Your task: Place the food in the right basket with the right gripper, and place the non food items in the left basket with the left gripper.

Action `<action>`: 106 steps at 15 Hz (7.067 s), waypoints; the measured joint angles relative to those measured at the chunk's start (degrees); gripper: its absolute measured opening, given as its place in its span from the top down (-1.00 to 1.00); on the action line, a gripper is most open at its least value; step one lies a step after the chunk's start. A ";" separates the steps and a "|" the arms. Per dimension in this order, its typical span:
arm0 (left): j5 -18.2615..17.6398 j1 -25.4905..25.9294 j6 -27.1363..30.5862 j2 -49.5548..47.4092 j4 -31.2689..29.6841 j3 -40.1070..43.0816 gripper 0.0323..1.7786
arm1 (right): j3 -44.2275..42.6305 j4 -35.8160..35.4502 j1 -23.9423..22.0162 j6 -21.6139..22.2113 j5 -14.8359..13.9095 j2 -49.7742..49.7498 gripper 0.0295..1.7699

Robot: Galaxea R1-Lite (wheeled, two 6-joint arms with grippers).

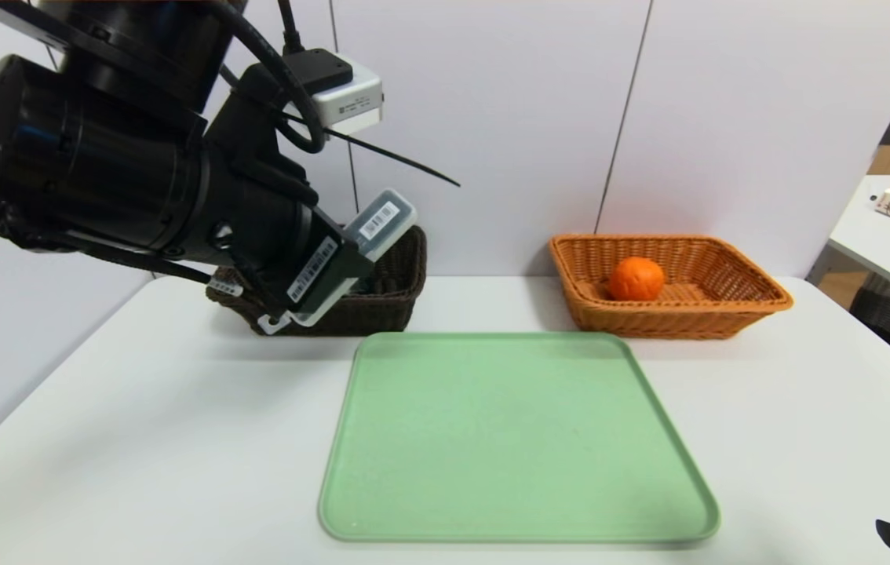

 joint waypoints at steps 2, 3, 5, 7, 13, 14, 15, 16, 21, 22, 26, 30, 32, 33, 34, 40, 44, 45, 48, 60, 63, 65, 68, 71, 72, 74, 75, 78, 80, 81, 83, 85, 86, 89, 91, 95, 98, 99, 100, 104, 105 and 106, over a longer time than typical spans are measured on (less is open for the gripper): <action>-3.40 2.26 6.52 -0.09 -0.23 -0.46 0.40 | 0.17 0.07 0.00 0.02 -0.05 -0.22 -0.93; -4.55 3.16 8.92 0.06 -0.37 -0.57 0.40 | 0.27 0.05 0.00 0.02 -0.05 -0.33 -0.93; -6.62 4.53 12.26 0.63 -1.39 -0.72 0.40 | 0.38 0.02 0.00 0.04 -0.07 -0.41 -0.93; -9.31 6.19 14.93 1.33 -2.44 -0.77 0.40 | 0.49 0.02 0.00 0.11 -0.10 -0.48 -0.93; -12.98 12.25 31.17 4.35 -9.40 -0.96 0.40 | 0.90 -0.01 0.00 0.11 -0.16 -0.50 -0.93; -14.24 13.41 33.98 5.32 -11.03 -1.23 0.40 | 0.91 -0.06 0.00 0.11 -0.16 -0.50 -0.93; -15.48 14.74 37.04 6.51 -12.14 -1.73 0.40 | 0.96 -0.04 0.00 0.09 -0.16 -0.50 -0.93; -16.23 15.84 39.46 7.83 -12.82 -2.17 0.40 | 0.96 -0.04 0.00 0.09 -0.16 -0.50 -0.93; -16.45 17.85 42.01 14.30 -14.23 -2.76 0.40 | 1.29 -0.06 0.00 0.17 -0.18 -0.50 -0.93; -16.40 18.27 42.11 15.52 -14.23 -2.76 0.40 | 1.29 -0.06 0.00 0.20 -0.16 -0.50 -0.93; -16.34 20.72 44.75 20.07 -14.04 -2.84 0.40 | 1.44 -0.09 0.00 0.23 0.11 -0.50 -0.93; -16.25 21.11 46.21 22.47 -14.12 -3.30 0.40 | 1.76 -0.04 0.00 0.26 0.85 -0.50 -0.93; -16.01 21.22 46.34 23.13 -14.23 -3.74 0.40 | 1.79 -0.06 0.00 0.26 0.83 -0.50 -0.93; -15.85 21.22 46.32 23.34 -14.25 -3.94 0.25 | 1.95 -0.06 0.00 0.26 0.85 -0.52 -0.93; -15.84 21.21 46.32 23.48 -14.37 -4.05 0.11 | 2.17 -0.04 0.00 0.23 0.87 -0.52 -0.93; -15.98 21.16 46.10 22.80 -15.97 -4.00 -0.44 | 2.40 -0.17 0.00 0.13 0.83 -0.52 -0.93; -15.98 20.86 44.57 19.27 -16.26 -4.10 -0.63 | 2.54 -0.15 0.00 0.11 0.83 -0.50 -0.93; -15.98 20.64 43.07 18.05 -16.38 -4.52 -0.66 | 2.56 -0.15 0.00 0.11 0.78 -0.50 -0.93; -16.07 19.79 34.65 14.95 -16.30 -7.72 -0.74 | 2.40 -0.12 0.00 0.04 0.80 -0.50 -0.93; -5.40 19.11 -0.39 -1.07 -16.63 8.61 -0.88 | 1.68 -1.08 -0.38 0.39 -0.10 -0.02 -0.93; -5.33 21.08 -4.44 -9.79 -19.86 23.19 -0.88 | 1.90 -2.05 -0.93 1.24 -0.44 0.39 -0.93; -5.29 22.26 -5.55 -16.26 -22.42 31.98 -0.89 | 1.68 -2.07 -1.04 1.72 -0.77 0.55 -0.93; -5.13 24.00 -7.20 -25.20 -23.91 41.55 -0.90 | 1.77 -2.05 -3.27 2.62 -1.56 0.00 -0.93; -5.08 24.75 -9.65 -33.63 -24.02 49.07 -0.90 | 2.07 -1.57 -7.13 2.54 -1.57 -2.23 -0.93; -5.02 24.86 -10.03 -36.19 -23.95 51.03 -0.90 | 2.32 -1.35 -8.34 2.57 -1.56 -3.28 -0.93; -4.83 24.94 -11.06 -41.02 -23.71 53.98 -0.90 | 3.22 -1.17 -10.40 3.06 -1.45 -5.42 -0.93; -4.77 25.02 -11.53 -43.06 -23.65 54.97 -0.90 | 3.74 -1.19 -11.12 3.84 -1.27 -6.60 -0.93; -4.89 26.01 -12.87 -49.07 -23.38 58.39 -0.90 | 5.53 -0.15 -11.56 5.22 0.12 -10.64 -0.93; -4.96 27.59 -13.07 -53.18 -23.44 61.11 -0.90 | 6.45 0.85 -11.17 5.27 1.61 -13.18 -0.93; -5.00 28.36 -13.15 -55.13 -23.44 62.53 -0.90 | 6.84 1.05 -11.07 5.27 2.40 -14.56 -0.93; -5.11 30.29 -13.26 -59.62 -23.54 66.18 -0.90 | 7.69 1.15 -11.01 5.13 3.47 -16.74 -0.93; -5.30 32.40 -14.09 -63.78 -23.63 69.85 -0.90 | 8.30 1.05 -10.98 5.19 4.45 -18.01 -0.93; -5.52 33.07 -14.75 -65.57 -23.63 71.56 -0.90 | 8.52 0.99 -11.01 5.19 4.58 -18.42 -0.93; -6.35 35.44 -15.30 -69.68 -23.69 75.12 -0.90 | 9.57 0.99 -11.03 5.35 5.39 -20.41 -0.93; -6.75 36.43 -15.69 -71.80 -23.69 77.02 -0.90 | 11.08 1.01 -11.07 5.33 5.39 -22.21 -0.93; -7.90 38.34 -16.47 -76.39 -23.71 81.13 -0.90 | 13.78 1.01 -11.29 5.38 5.81 -25.69 -0.93; -9.08 39.64 -16.74 -79.63 -23.76 83.99 -0.90 | 15.30 1.04 -11.53 5.41 5.90 -28.04 -0.93; -9.03 39.75 -16.87 -80.60 -23.88 85.13 -0.90 | 16.20 0.96 -11.56 5.52 6.05 -28.72 -0.93; -9.06 39.81 -17.42 -81.53 -24.19 85.68 -0.90 | 16.94 0.62 -11.58 5.79 6.10 -29.16 -0.93; -9.45 39.75 -17.18 -85.31 -24.04 86.81 -0.90 | 18.49 0.96 -10.62 7.61 7.23 -31.91 -0.93; -9.75 39.73 -17.09 -86.05 -23.86 87.08 -0.90 | 19.15 1.05 -10.35 7.58 7.34 -32.63 -0.93; -10.33 39.68 -17.09 -86.82 -23.77 87.38 -0.90 | 19.82 0.88 -10.20 7.58 7.42 -33.27 -0.93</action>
